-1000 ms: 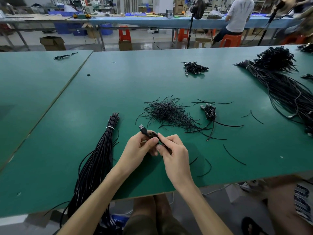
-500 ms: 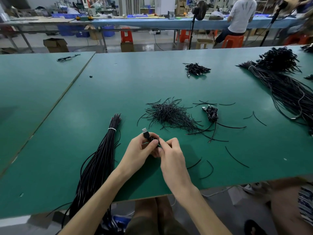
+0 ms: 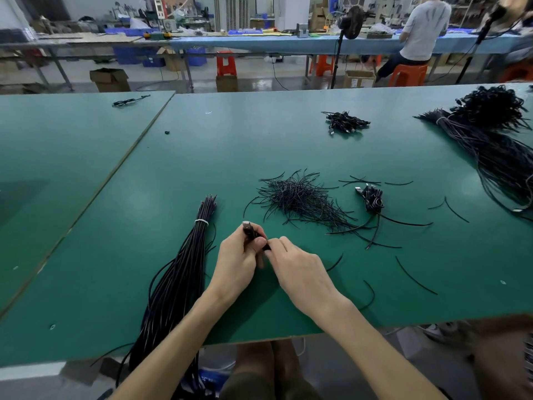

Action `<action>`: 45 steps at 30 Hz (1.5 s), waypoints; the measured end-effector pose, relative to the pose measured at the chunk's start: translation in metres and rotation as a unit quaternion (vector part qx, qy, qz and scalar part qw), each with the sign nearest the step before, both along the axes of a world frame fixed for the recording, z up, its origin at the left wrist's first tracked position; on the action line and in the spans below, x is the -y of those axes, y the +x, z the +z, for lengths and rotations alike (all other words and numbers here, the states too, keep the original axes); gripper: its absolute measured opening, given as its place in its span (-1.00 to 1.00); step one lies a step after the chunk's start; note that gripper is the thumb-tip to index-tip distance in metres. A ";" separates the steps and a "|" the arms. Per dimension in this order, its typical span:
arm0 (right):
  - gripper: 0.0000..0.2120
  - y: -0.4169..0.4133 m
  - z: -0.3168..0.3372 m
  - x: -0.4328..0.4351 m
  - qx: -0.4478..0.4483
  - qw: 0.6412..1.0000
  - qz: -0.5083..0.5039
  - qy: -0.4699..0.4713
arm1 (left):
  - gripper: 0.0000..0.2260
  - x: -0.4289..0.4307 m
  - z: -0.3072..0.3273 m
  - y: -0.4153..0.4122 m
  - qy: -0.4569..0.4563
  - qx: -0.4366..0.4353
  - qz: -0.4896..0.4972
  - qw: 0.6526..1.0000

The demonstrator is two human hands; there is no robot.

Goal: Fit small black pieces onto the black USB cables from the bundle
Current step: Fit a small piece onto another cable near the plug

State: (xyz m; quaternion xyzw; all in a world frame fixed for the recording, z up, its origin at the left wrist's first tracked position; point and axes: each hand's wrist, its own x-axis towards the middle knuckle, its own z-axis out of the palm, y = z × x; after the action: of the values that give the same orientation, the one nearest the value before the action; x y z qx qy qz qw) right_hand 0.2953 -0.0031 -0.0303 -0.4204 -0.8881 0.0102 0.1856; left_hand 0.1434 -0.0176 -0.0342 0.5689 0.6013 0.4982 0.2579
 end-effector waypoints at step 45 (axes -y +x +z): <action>-0.60 0.009 -0.001 -0.015 -0.319 0.913 -0.084 -0.241 | -0.75 -0.142 0.028 0.007 -0.153 -0.125 0.050 0.979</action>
State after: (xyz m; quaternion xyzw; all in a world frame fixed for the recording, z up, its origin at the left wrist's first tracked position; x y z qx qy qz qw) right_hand 0.3038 0.0115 -0.0309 -0.4999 -0.7134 0.3421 0.3524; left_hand 0.1500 0.1243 -0.0059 0.5493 0.7259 0.3376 0.2397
